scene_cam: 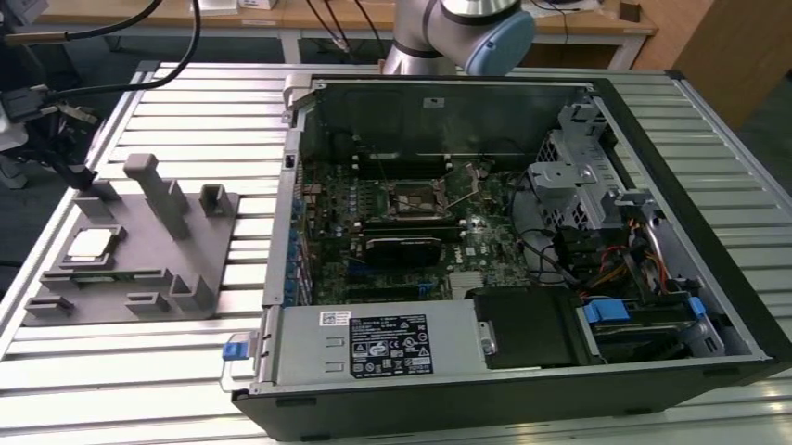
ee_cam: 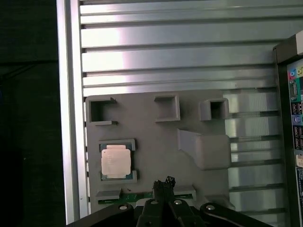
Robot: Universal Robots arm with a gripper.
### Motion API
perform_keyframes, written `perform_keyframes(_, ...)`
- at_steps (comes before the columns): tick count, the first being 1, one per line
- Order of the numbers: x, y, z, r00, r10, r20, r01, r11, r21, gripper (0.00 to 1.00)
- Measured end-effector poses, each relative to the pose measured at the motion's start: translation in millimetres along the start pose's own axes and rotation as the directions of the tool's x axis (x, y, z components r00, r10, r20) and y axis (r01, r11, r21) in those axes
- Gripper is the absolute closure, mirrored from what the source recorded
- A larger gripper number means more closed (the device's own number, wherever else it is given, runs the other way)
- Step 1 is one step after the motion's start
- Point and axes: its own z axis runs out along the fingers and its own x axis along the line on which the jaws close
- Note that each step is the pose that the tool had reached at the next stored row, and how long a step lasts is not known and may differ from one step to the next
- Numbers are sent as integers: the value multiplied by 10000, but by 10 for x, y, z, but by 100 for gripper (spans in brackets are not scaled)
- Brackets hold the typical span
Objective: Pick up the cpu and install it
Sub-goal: 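Reach for the cpu, then pick up the cpu and move it towards the insertion slot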
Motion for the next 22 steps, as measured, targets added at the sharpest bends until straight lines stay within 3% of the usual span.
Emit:
perform_keyframes(14, 32, -3, 13, 10000, 0, 2, 0, 10000, 0, 89)
perform_keyframes(22, 140, -12, 34, 10000, 0, 2, 0, 10000, 0, 89)
